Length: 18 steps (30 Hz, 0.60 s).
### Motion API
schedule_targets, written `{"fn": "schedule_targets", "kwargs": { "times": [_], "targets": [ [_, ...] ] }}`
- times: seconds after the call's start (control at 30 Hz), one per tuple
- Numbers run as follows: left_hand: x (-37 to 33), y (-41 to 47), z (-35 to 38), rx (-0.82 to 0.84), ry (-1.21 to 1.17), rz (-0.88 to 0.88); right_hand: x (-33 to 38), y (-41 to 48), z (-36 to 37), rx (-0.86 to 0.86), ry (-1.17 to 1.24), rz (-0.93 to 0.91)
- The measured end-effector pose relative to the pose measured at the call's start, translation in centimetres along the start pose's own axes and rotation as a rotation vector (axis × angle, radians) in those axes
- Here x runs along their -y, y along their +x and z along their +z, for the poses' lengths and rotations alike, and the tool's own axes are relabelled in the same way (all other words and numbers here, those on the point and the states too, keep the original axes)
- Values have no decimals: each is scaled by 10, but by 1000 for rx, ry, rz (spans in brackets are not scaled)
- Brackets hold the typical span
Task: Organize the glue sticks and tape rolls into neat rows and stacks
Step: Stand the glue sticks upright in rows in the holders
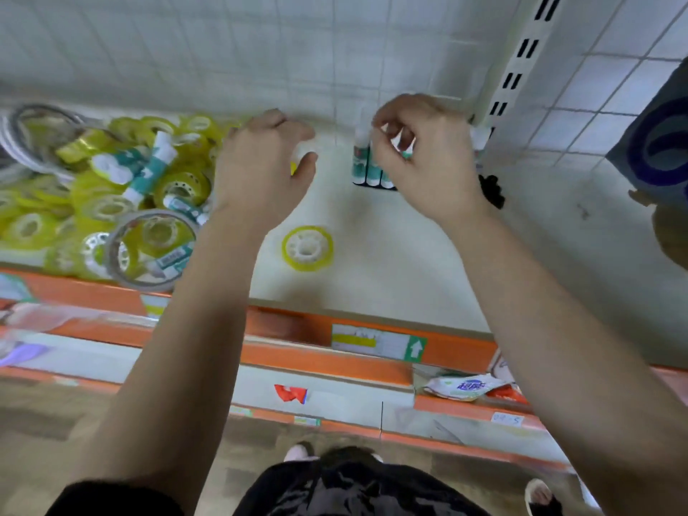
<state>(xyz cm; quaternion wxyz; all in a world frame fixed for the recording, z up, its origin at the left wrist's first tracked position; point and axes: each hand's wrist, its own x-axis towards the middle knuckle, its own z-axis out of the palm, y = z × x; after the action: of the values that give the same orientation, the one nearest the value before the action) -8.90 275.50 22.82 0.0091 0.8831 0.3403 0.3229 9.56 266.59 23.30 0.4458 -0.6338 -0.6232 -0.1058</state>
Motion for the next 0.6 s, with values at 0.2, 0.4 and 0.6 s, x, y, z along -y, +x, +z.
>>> {"fn": "schedule_targets", "kwargs": {
  "times": [0.2,0.4,0.6],
  "targets": [
    [60,-31,-35,-20,56,-62,44,0,61,138,91,-1],
    [97,-61,-55,-64,59,-49,79,-12,101,347,157,22],
    [117,-73,-57,-61,25,-2,104,-26,122,491,241,89]
  ]
}}
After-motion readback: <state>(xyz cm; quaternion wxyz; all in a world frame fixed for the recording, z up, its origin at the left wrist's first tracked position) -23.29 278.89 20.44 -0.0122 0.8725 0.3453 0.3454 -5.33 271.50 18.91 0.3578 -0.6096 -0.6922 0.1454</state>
